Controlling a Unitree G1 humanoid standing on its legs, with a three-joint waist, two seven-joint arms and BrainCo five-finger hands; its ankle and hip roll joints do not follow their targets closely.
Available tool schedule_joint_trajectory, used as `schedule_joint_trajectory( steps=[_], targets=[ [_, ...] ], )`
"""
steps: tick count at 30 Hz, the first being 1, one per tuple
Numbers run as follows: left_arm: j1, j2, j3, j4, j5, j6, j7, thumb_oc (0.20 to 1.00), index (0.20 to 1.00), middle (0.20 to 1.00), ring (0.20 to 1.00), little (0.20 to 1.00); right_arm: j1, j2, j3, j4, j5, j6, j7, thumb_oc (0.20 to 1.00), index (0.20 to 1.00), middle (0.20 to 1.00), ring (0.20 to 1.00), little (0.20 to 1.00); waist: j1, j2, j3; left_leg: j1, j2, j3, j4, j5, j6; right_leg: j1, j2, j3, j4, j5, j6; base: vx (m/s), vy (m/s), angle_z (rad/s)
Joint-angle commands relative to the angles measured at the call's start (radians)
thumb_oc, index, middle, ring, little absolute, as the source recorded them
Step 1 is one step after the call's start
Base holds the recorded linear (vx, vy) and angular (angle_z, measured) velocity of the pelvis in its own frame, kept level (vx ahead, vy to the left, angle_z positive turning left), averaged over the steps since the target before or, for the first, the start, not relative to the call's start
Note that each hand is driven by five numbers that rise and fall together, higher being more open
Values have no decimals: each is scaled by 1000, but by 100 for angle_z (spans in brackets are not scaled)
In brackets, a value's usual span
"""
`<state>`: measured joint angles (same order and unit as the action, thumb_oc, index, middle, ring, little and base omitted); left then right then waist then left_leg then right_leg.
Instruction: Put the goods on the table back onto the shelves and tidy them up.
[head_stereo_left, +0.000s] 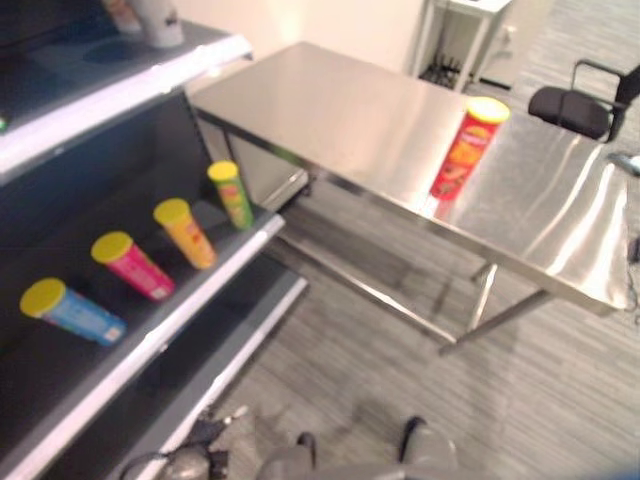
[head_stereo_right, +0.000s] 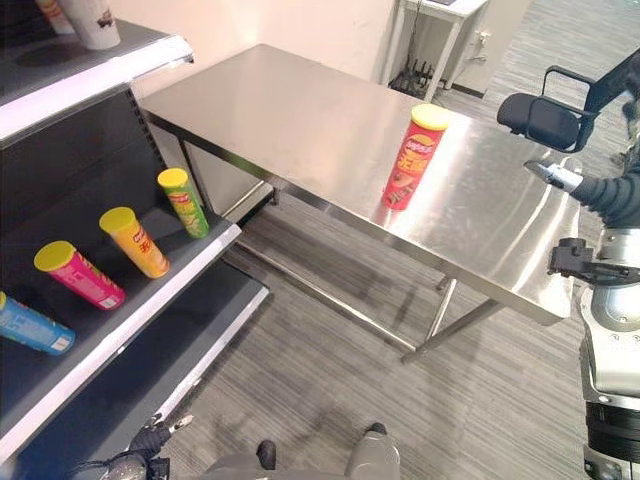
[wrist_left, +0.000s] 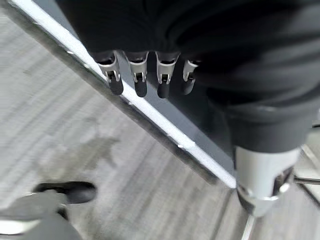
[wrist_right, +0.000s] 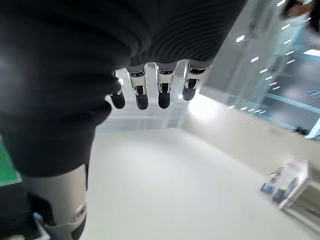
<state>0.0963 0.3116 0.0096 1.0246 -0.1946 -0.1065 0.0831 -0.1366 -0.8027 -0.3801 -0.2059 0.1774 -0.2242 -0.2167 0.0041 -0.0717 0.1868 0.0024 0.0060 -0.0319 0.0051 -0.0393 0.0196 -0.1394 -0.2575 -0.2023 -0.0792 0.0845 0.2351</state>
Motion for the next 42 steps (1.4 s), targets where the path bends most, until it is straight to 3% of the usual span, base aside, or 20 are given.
schedule_joint_trajectory(
  steps=[1,6,15,42],
  targets=[
    [-20,15,18,-31,-2,-23,3,1000,1000,1000,1000,1000,-56,-44,-47,7,31,-4,-20,1000,1000,1000,1000,1000,30,-39,-6,67,23,-15,-92,-49,-59,98,-5,-13,13,17,4,111,-166,49],
    [1,0,-6,-34,-5,-20,-9,1000,1000,1000,1000,1000,-55,-97,-26,48,81,1,20,1000,1000,1000,1000,1000,34,-37,-48,59,79,-33,-92,-40,-96,141,25,-60,-8,-9,-13,150,-159,48],
    [24,-3,-19,-19,-9,-14,-28,1000,1000,1000,1000,1000,-59,-178,23,200,136,17,58,1000,1000,1000,1000,1000,45,-32,-57,74,131,-37,-92,-35,-132,182,61,-93,-8,-57,-41,86,-67,6],
    [44,5,-67,-19,-39,-18,-30,1000,1000,1000,1000,1000,-302,-280,323,496,196,54,125,1000,1000,1000,1000,1000,98,-35,-34,22,146,-87,-92,-3,-163,195,73,-162,-8,-87,-59,24,-21,9]
  ],
)
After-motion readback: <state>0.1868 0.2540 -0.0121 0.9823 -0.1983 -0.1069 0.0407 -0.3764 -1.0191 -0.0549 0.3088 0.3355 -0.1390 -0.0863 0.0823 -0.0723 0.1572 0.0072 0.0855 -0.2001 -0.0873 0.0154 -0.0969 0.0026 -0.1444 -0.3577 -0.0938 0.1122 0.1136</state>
